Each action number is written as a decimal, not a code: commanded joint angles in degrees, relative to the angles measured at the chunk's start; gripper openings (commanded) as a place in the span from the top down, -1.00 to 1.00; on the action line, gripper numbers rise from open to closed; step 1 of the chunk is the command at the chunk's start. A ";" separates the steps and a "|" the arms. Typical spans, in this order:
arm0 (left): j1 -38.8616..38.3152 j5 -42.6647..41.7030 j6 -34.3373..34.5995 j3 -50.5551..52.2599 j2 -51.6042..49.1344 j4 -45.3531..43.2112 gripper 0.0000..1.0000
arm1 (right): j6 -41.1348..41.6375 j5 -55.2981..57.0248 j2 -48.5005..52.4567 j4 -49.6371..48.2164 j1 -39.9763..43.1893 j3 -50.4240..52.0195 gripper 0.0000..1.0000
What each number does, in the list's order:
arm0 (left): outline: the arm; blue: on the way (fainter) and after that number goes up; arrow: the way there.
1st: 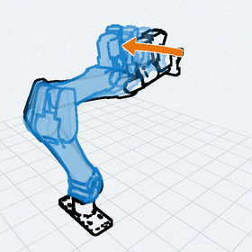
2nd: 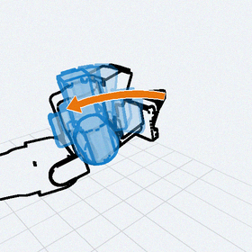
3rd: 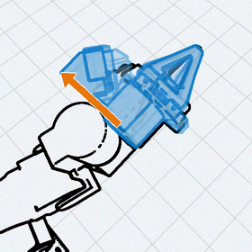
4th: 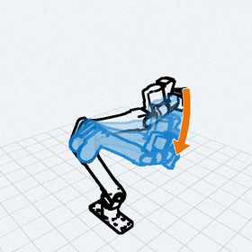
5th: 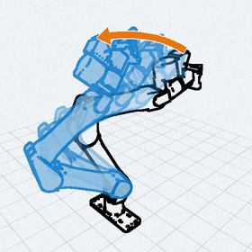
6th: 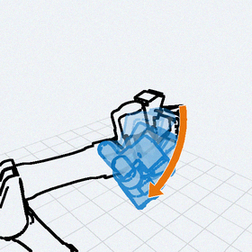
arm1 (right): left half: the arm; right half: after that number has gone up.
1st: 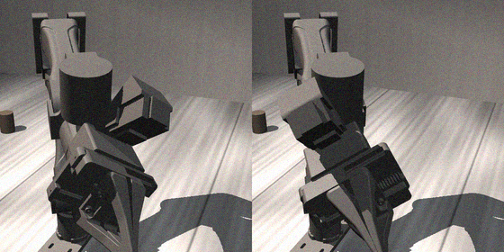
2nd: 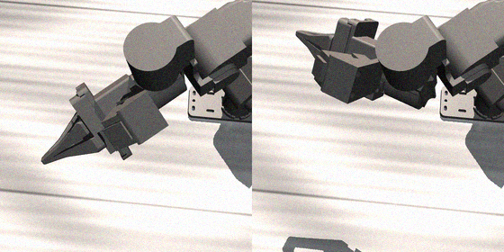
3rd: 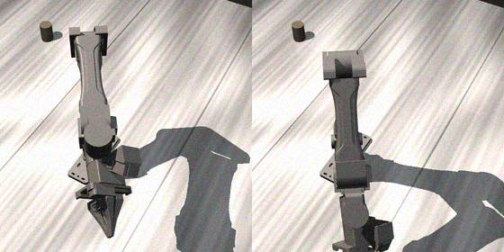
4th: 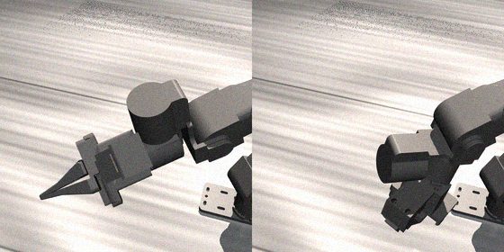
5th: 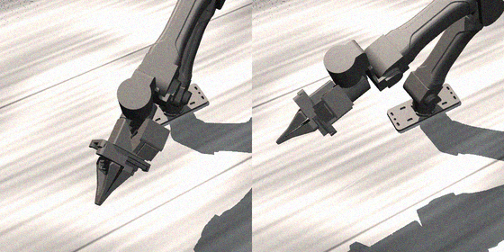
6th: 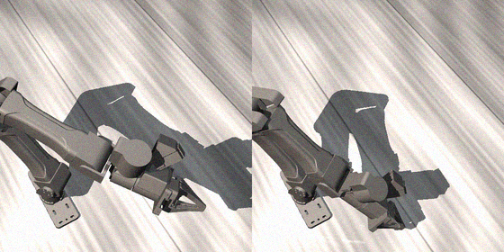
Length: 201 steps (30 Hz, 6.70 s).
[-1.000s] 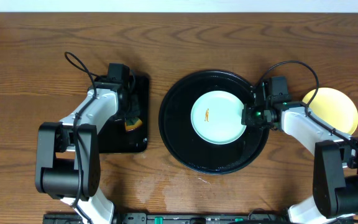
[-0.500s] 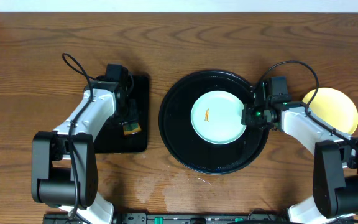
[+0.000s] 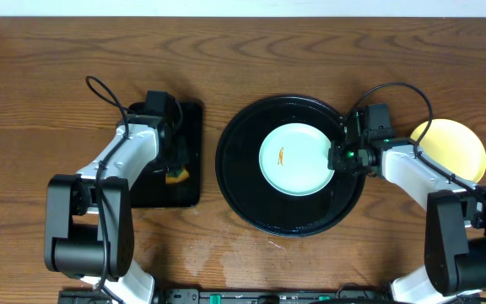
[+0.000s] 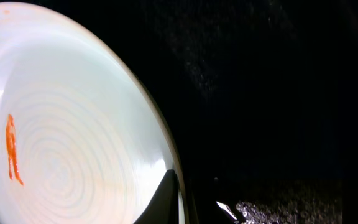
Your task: Clean dirty plates on tray and stack at the side
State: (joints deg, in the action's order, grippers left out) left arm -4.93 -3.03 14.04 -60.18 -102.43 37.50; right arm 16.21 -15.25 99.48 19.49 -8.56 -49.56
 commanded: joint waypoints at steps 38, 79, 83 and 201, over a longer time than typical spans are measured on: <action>-33.51 -17.25 14.53 -13.27 -15.26 -20.41 0.85 | 0.48 4.48 2.86 1.11 -1.33 1.36 0.97; -34.36 33.35 10.88 -30.42 -7.08 12.90 0.85 | 0.44 6.23 2.86 3.80 -1.40 1.36 0.98; -26.64 24.83 13.14 -30.36 -0.33 20.50 0.85 | -0.31 6.19 2.86 3.61 -1.40 1.36 0.98; 2.60 1.07 -3.74 1.68 3.96 -3.56 -0.73 | -10.49 8.48 -9.27 9.92 -4.61 -3.08 0.42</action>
State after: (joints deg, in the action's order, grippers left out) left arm -2.35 -1.63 10.61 -58.94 -98.39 34.02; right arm 5.61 -6.02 86.78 29.78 -14.17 -52.45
